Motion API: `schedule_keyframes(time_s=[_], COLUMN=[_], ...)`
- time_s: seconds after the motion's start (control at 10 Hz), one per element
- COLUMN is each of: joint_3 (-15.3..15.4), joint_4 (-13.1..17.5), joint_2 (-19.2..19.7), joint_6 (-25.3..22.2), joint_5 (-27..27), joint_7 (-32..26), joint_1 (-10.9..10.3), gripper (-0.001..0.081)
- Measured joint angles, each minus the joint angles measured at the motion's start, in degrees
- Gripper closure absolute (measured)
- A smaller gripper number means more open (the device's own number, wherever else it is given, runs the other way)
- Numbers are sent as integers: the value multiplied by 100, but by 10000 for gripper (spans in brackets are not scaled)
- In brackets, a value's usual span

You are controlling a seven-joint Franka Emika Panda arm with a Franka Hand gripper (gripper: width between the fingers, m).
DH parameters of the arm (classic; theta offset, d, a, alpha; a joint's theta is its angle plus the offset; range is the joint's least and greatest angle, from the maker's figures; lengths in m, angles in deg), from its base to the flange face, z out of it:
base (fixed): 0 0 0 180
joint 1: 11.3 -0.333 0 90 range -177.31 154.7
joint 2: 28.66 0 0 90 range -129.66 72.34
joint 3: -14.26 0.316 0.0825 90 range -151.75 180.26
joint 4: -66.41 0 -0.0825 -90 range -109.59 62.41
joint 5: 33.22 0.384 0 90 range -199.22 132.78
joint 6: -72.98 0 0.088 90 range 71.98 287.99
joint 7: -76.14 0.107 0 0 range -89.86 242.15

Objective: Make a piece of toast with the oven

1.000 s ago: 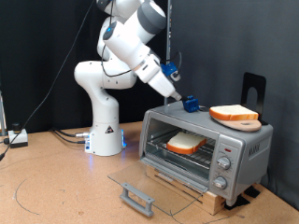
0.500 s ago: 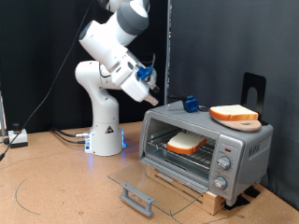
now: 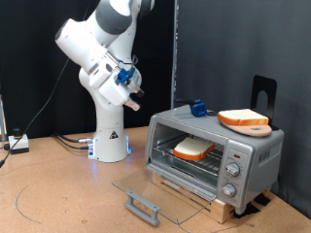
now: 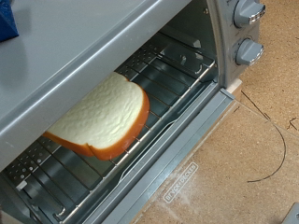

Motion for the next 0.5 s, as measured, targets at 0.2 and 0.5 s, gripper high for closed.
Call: schedule_keyframes(time_s=[0.2,0.5], joint_3=[31,147], joint_4=[-24,215], joint_2=[0,322], joint_6=[-54,-166], joint_5=[-34,-103], joint_7=[345,2496], joint_1=[1,136], gripper=[-3,-3])
